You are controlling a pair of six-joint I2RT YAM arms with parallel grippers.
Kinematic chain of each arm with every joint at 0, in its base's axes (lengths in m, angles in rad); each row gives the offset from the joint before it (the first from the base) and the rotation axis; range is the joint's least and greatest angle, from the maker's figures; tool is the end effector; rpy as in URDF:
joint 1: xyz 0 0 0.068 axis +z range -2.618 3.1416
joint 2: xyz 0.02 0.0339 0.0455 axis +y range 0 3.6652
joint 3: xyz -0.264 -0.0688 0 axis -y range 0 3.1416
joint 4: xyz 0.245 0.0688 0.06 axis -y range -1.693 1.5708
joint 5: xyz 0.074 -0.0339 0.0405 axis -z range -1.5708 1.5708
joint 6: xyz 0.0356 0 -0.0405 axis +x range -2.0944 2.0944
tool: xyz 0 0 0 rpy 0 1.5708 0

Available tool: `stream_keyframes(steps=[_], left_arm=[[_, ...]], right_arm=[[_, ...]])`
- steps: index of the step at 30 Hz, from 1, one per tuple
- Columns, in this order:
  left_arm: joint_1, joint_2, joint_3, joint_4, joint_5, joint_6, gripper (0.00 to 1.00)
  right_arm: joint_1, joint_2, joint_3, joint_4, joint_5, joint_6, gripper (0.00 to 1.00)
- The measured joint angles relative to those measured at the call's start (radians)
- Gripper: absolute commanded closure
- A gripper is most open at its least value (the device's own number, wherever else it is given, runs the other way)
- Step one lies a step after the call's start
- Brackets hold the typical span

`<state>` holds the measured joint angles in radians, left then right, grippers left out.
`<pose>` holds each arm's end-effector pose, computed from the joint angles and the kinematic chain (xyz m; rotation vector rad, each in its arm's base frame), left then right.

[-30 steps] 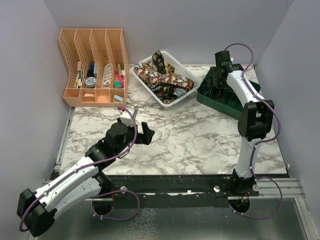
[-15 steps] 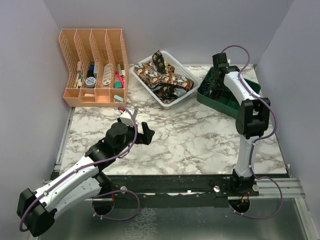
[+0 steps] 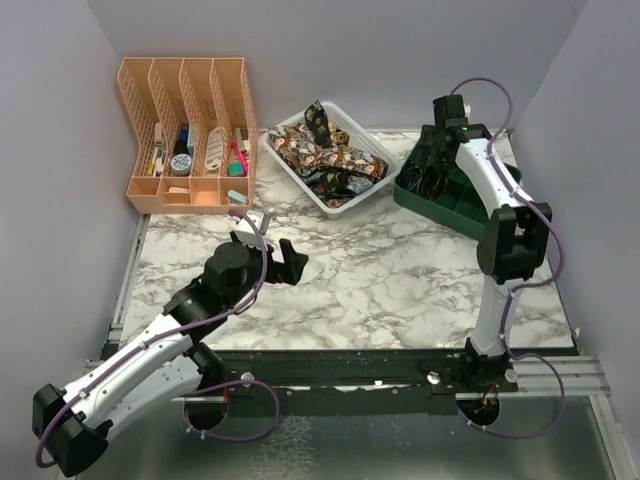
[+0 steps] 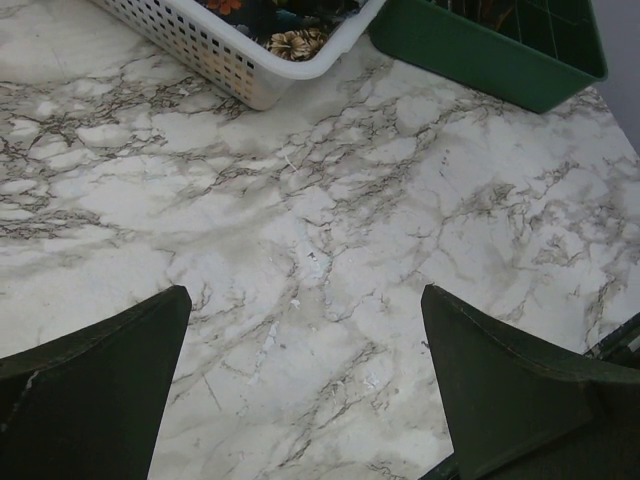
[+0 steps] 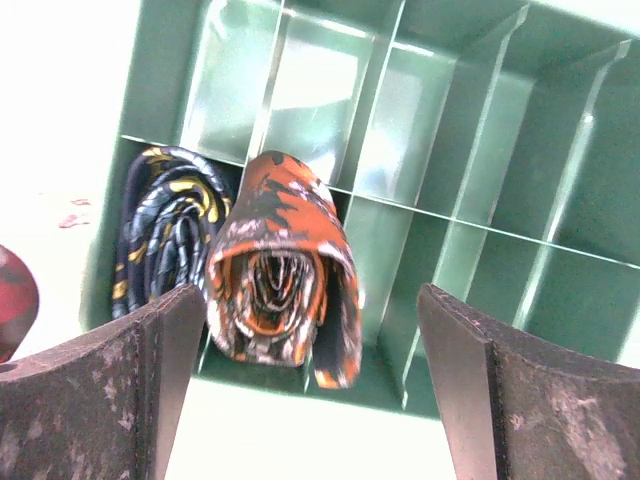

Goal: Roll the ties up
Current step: Reset both arms

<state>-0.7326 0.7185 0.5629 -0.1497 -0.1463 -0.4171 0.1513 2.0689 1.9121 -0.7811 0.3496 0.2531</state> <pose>0.1349 -0.1144 0.2758 0.2000 1.9148 -0.6483 0.4576 0.0574 0.2798 0.2655 2.4334 -0.2621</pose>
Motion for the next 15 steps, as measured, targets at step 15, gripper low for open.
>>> stream_keyframes(steps=[15], left_arm=[[0.0, -0.042, 0.131, -0.165, -0.285, -0.088, 0.01]], right_arm=[[0.0, -0.906, -0.834, 0.464, -0.116, 0.006, 0.0]])
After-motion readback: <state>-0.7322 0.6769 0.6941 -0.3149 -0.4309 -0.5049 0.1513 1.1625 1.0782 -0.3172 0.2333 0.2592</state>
